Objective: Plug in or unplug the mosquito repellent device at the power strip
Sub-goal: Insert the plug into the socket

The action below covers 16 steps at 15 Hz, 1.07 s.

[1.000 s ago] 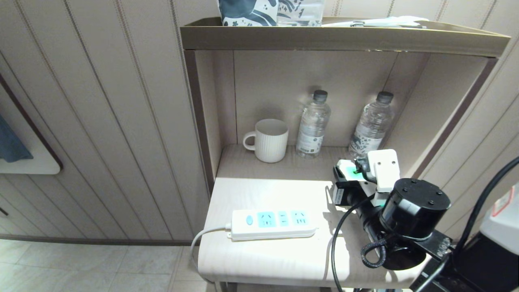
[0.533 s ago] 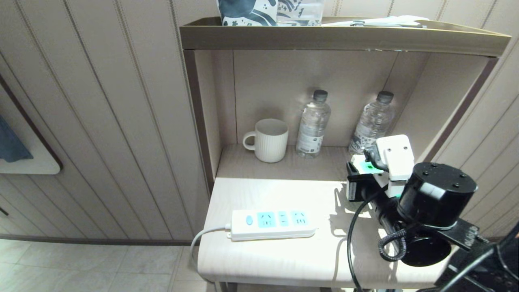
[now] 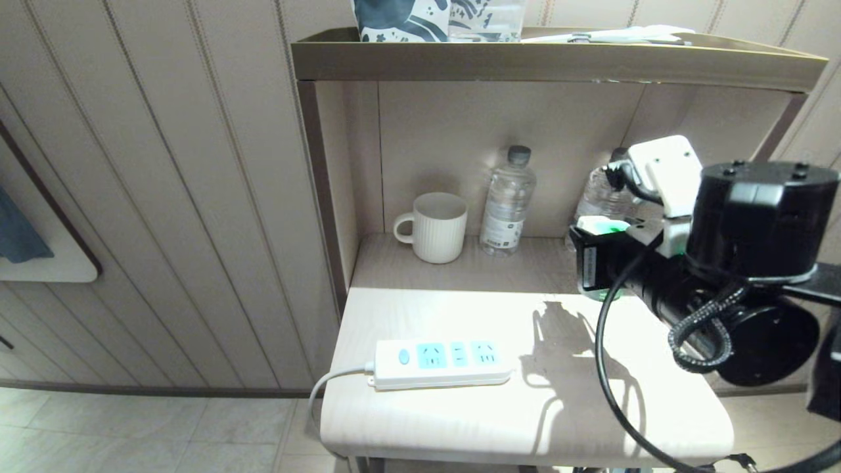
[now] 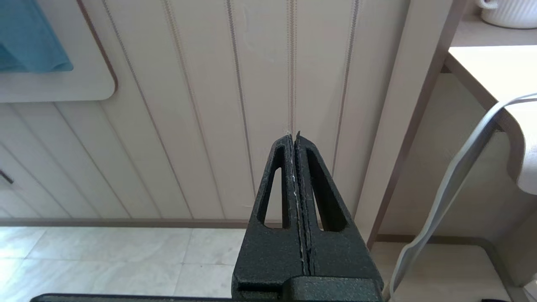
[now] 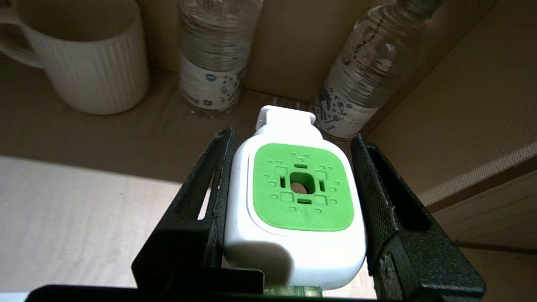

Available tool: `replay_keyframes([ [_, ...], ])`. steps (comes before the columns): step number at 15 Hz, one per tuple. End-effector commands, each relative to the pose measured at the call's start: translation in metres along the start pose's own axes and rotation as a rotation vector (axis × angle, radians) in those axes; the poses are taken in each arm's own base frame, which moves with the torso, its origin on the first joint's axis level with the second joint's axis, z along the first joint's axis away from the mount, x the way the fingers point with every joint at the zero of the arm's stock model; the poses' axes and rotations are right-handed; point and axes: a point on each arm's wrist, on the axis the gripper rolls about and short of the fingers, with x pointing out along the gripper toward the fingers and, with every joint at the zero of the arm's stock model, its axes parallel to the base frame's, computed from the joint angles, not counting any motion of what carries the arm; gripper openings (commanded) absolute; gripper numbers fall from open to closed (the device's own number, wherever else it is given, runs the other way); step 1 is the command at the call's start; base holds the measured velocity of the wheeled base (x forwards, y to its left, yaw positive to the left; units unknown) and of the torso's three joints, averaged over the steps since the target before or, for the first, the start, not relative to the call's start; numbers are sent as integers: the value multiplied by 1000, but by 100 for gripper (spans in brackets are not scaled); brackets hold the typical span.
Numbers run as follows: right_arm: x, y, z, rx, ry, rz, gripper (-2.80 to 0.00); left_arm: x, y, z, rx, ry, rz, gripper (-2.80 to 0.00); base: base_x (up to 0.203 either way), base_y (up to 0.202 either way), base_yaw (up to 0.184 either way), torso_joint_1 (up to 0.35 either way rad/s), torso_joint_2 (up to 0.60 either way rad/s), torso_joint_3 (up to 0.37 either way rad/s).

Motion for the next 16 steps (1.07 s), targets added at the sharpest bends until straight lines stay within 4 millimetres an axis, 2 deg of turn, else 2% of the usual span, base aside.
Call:
replay_keyframes([
  [1, -15, -5, 23, -48, 128, 63, -280, 0, 0, 0, 0, 0, 0, -280, 0, 0, 0, 0, 0, 0],
  [5, -19, -6, 61, -65, 338, 189, -280, 0, 0, 0, 0, -2, 0, -280, 0, 0, 0, 0, 0, 0],
  [8, -21, 0, 65, -176, 586, 275, -280, 0, 0, 0, 0, 0, 0, -280, 0, 0, 0, 0, 0, 0],
  [10, -22, 3, 71, -165, 751, 417, -280, 0, 0, 0, 0, -2, 0, -280, 0, 0, 0, 0, 0, 0],
  [11, -22, 4, 70, -159, 848, 479, -280, 0, 0, 0, 0, -1, 0, -280, 0, 0, 0, 0, 0, 0],
  [14, -5, 16, 48, -194, 1071, 497, -280, 0, 0, 0, -60, -1, 4, -280, 0, 0, 0, 0, 0, 0],
  [16, -1, 13, 46, -186, 1086, 483, -280, 0, 0, 0, -57, -1, 3, -280, 0, 0, 0, 0, 0, 0],
])
